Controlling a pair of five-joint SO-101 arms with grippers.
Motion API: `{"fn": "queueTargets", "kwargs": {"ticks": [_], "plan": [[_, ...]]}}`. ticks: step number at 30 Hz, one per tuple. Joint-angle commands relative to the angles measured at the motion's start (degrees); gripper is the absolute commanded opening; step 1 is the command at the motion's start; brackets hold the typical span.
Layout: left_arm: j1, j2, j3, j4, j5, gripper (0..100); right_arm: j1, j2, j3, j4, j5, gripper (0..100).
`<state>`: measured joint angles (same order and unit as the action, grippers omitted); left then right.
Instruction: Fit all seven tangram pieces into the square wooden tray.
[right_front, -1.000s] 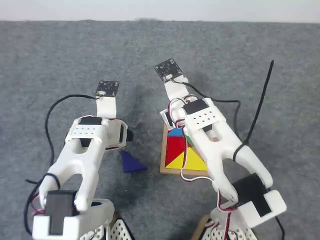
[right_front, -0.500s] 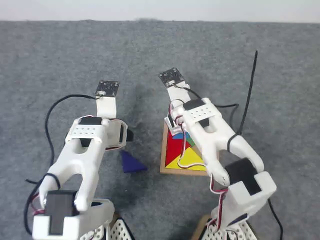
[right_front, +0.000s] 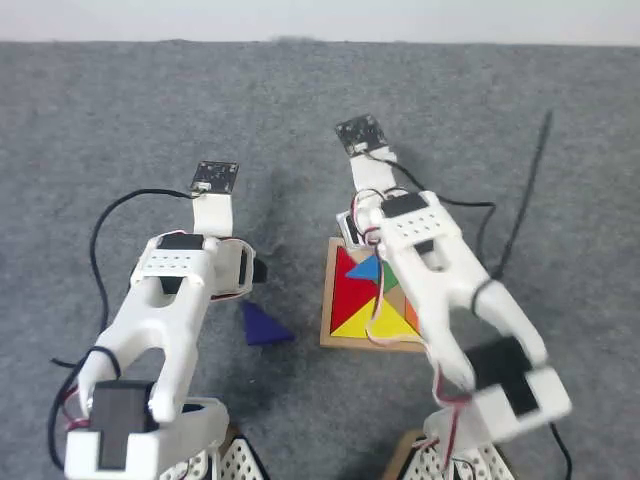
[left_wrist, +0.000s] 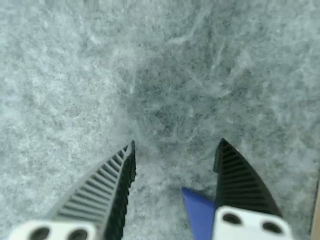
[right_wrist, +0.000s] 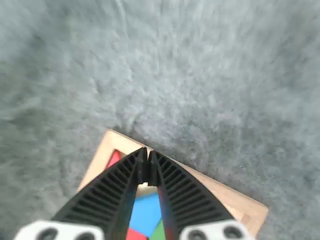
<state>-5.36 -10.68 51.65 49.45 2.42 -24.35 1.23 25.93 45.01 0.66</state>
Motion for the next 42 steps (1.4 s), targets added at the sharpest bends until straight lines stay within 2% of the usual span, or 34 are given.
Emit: {"fn": "queueTargets", "kwargs": {"ticks": [1,9,29,42], "plan": [[-0.2,-2.2,-0.1,-0.9,0.2,25,-1.5,-12.6,6.2,-1.5,-0.2,0.6],[-0.2,-2.2,-0.1,-1.0,0.2,25,-1.6,-14.9,16.4,-0.9,1.8,0.6],[-0.2,-2.2,-0.1,-1.0,0.2,25,-1.5,-6.8,13.2,-2.6,1.3,0.6],[-0.2,-2.2,-0.1,-0.9,0.2,25,-1.5,-6.7,13.1,-4.6,-5.9,0.6]]}}
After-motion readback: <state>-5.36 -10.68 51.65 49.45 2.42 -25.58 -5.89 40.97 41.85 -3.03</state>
